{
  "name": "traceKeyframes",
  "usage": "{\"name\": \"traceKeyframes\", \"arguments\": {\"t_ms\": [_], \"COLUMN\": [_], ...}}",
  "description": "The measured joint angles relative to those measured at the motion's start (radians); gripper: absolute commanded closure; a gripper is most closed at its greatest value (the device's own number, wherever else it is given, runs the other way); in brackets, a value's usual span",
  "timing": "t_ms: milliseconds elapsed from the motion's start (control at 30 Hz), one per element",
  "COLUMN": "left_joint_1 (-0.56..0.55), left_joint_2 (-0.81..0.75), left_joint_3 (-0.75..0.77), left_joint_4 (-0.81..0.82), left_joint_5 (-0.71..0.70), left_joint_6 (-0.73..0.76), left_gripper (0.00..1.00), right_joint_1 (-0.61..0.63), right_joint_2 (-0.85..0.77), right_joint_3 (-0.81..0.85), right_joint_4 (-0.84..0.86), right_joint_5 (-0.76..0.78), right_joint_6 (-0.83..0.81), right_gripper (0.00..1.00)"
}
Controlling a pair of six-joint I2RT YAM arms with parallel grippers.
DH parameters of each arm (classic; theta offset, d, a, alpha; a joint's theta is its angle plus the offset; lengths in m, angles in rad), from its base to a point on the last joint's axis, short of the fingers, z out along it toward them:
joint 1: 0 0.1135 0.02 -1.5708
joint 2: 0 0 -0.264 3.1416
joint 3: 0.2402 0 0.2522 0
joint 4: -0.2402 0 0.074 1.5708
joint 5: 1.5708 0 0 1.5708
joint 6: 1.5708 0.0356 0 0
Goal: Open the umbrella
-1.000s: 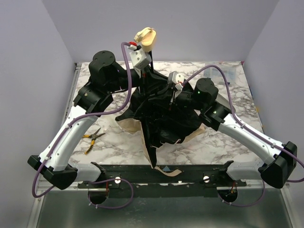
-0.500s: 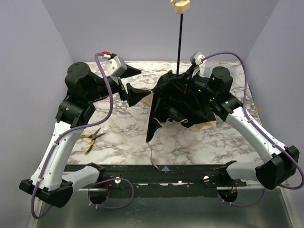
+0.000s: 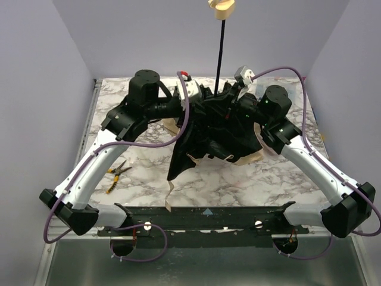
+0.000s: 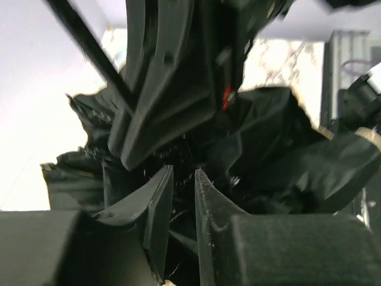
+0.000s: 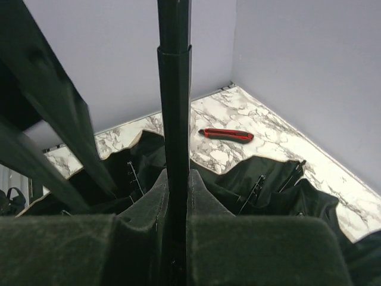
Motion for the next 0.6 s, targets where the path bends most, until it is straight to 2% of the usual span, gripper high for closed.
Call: {"name": "traceKeyframes", "arguments": {"t_ms": [100,200,300,367,400,600], "left_joint_1": [-0.004,0.015,0.053,0.089,0.111,0.238], "left_joint_2": [0.0,-0.012,-0.046,-0.082,-0.103,-0.181], "left_joint_3": [-0.09,-0.227,-0.378,-0.441,-0.464,-0.472], "left_joint_4": [-0.016,-0.018,-0.028,-0.032,-0.038,-0.098], "left_joint_5": [-0.056,-0.108,-0.151,-0.156,-0.157,-0.072], "left_joint_6": [0.047,0.097,0.154,0.179,0.194,0.221], "left_gripper": [0.8,0.75,0.64,0.49,0.45,0.33], "right_joint_1": [0.0,0.0,0.0,0.0,0.0,0.002], "right_joint_2": [-0.005,-0.011,-0.017,-0.017,-0.017,-0.024], "right_joint_3": [0.002,0.015,0.019,0.019,0.019,0.019], "right_joint_4": [0.014,0.014,-0.012,-0.029,-0.035,-0.041], "right_joint_5": [-0.004,0.0,0.012,0.022,0.025,0.017], "right_joint_6": [0.001,0.001,-0.021,-0.029,-0.032,-0.061], "right_gripper": [1.0,1.0,1.0,1.0,1.0,1.0]}}
